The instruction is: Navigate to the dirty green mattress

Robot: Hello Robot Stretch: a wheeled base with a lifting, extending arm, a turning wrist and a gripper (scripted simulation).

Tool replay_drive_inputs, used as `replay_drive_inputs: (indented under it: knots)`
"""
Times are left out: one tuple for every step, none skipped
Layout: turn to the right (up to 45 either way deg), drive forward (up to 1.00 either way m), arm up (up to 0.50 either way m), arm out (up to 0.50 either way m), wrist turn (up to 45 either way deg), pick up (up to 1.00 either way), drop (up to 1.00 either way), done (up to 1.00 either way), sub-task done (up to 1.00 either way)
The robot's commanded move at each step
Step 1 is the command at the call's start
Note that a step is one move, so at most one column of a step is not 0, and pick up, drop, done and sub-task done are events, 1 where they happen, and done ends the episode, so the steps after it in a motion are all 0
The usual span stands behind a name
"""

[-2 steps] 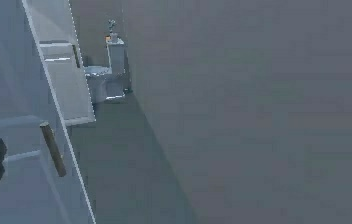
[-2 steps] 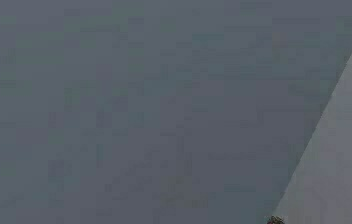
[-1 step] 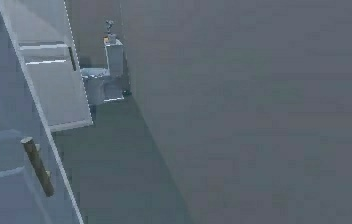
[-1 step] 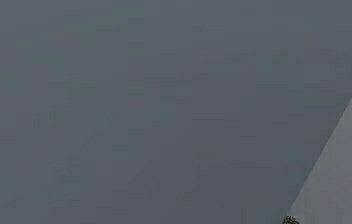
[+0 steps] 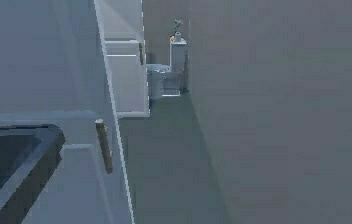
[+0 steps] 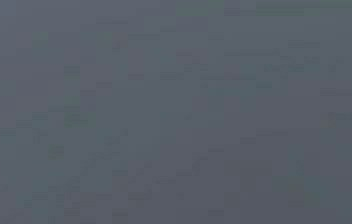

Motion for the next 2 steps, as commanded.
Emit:
replay_drive_inputs:
  knots:
    - [0.0,0.45,0.00,0.00,0.0,0.00,0.00,0.00,0.00]
    - [-6.0,0.00,0.00,0.00,0.0,0.00,0.00,0.00,0.00]
